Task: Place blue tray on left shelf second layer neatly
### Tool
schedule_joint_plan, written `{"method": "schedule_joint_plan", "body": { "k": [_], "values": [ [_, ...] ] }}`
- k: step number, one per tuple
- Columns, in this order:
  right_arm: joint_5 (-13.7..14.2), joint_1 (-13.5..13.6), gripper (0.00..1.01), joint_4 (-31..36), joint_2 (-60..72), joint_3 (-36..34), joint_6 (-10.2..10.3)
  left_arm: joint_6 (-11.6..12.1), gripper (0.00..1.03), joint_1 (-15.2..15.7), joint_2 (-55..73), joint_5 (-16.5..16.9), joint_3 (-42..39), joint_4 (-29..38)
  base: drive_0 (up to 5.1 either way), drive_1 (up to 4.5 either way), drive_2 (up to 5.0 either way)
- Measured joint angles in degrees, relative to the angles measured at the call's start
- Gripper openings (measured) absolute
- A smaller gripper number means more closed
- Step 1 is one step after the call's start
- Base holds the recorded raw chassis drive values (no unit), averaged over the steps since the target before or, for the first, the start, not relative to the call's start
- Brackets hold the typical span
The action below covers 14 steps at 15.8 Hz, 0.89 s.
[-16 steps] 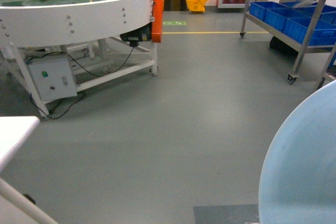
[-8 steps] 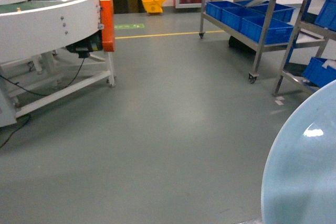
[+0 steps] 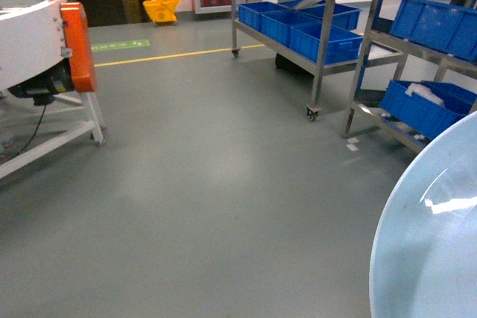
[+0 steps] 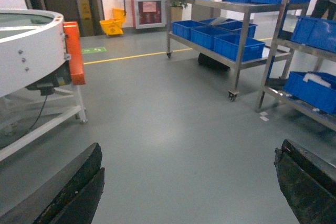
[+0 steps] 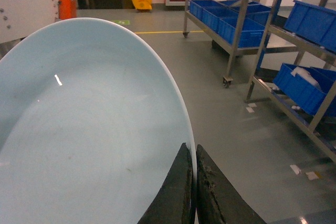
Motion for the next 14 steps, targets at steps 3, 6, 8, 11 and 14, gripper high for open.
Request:
{"method": "schedule_joint_plan", "body": {
  "k": [3, 6, 8, 11, 14],
  "values": [
    [0.0, 0.0, 0.02, 0.0, 0.0, 0.0, 0.0, 0.0, 0.98, 0.0, 0.0, 0.0, 0.0, 0.0, -1.5, 2.73, -5.8],
    [0.0, 0.0, 0.02, 0.0, 0.0, 0.0, 0.0, 0.0, 0.98, 0.0, 0.0, -0.1, 0.0, 0.0, -1.5, 2.74, -5.8],
    [0.0, 0.0, 0.02, 0.0, 0.0, 0.0, 0.0, 0.0, 0.98, 0.0, 0.0, 0.0, 0.0, -0.1, -1.5, 2.82, -5.7],
    [0.0, 0.0, 0.02, -0.1, 0.0, 0.0, 0.0, 0.0, 0.98, 0.0, 0.0, 0.0, 0.0, -0.2, -1.2, 3.10, -5.4],
    [0.1, 0.0, 0.02, -0.1, 0.0, 0.0, 0.0, 0.0, 0.98, -0.1, 0.0, 0.0, 0.0, -0.1, 0.3, 4.60, -3.9]
  ]
}}
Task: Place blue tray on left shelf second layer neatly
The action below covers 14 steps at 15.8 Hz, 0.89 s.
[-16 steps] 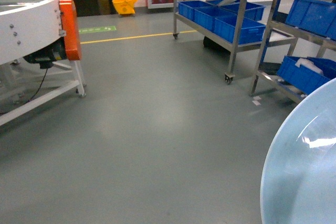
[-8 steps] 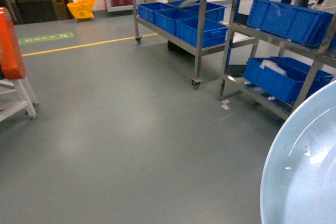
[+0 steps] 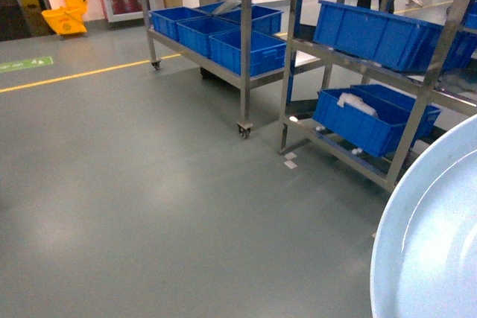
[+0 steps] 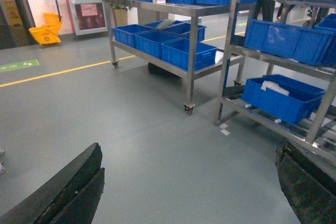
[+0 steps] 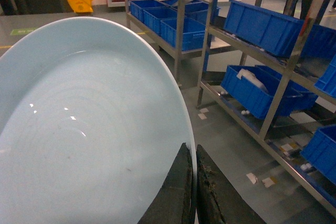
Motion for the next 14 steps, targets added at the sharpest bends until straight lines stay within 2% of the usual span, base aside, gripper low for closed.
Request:
{"method": "schedule_joint_plan", "body": {
  "k": [14],
  "values": [
    [0.0, 0.0, 0.02, 0.0, 0.0, 0.0, 0.0, 0.0, 0.98, 0.0, 0.0, 0.0, 0.0, 0.1, 0.0, 4.31, -4.3]
  ]
}}
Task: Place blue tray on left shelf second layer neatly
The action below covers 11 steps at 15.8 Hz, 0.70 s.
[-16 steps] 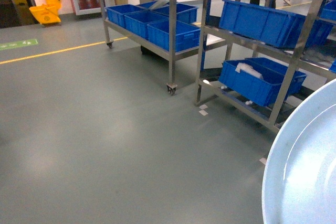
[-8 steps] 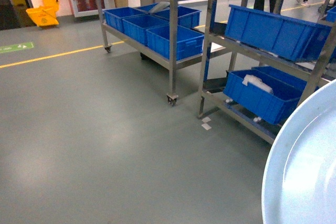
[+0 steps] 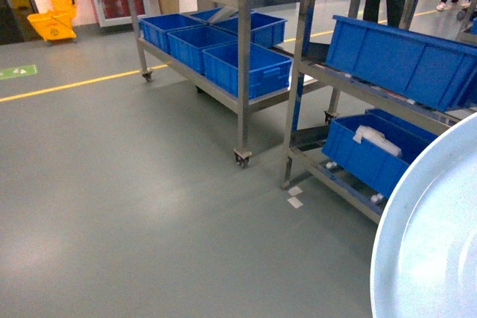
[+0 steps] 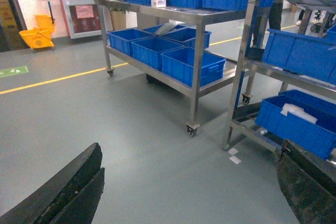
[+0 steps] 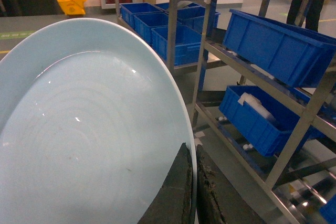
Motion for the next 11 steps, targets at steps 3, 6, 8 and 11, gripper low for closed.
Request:
{"method": "schedule_joint_plan", "body": {
  "k": [3, 6, 8, 11],
  "values": [
    [0.0, 0.0, 0.02, 0.2, 0.0, 0.0, 0.0, 0.0, 0.98, 0.0, 0.0, 0.0, 0.0, 0.2, 0.0, 2.57, -2.6],
    [0.0, 0.0, 0.02, 0.0, 0.1, 0.0, 0.0, 0.0, 0.98, 0.0, 0.0, 0.0, 0.0, -0.2, 0.0, 0.00, 0.0],
    [0.0, 0.0, 0.02, 0.0, 0.0, 0.0, 0.0, 0.0, 0.98, 0.1, 0.0, -0.1, 0.0, 0.0, -1.6, -1.61, -1.6],
    [0.0, 0.0, 0.02, 0.0, 0.0, 0.0, 0.0, 0.0, 0.98, 0.1, 0.0, 0.0, 0.0, 0.0, -1.8, -1.77, -1.8]
  ]
}}
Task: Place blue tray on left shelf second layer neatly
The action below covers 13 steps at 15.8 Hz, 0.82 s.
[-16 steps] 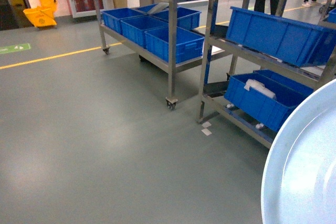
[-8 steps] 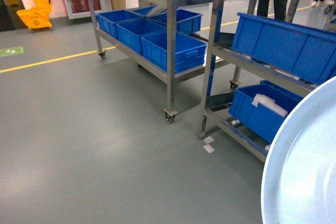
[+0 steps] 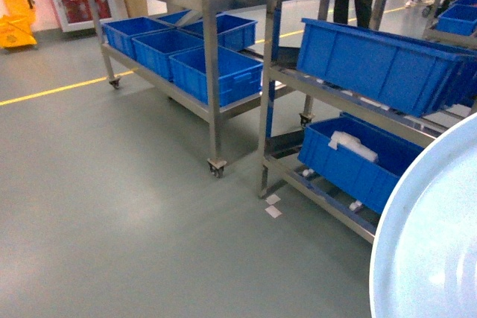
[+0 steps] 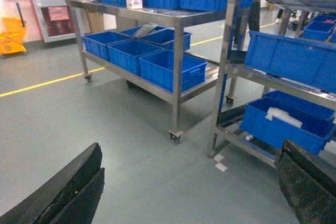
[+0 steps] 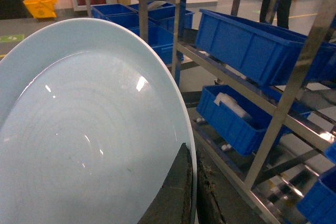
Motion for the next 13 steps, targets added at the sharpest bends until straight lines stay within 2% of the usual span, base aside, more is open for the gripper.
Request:
{"method": "schedule_joint_plan", "body": {
  "k": [5, 13],
  "values": [
    [0.0, 0.0, 0.02, 0.0, 0.0, 0.0, 0.0, 0.0, 0.98, 0.0, 0.0, 0.0, 0.0, 0.0, -1.5, -1.55, -1.5],
    [0.0, 0.0, 0.02, 0.0, 0.0, 0.0, 0.0, 0.0, 0.98, 0.0, 0.0, 0.1, 0.0, 0.0, -1.6, 2.52, -5.8]
  ]
}}
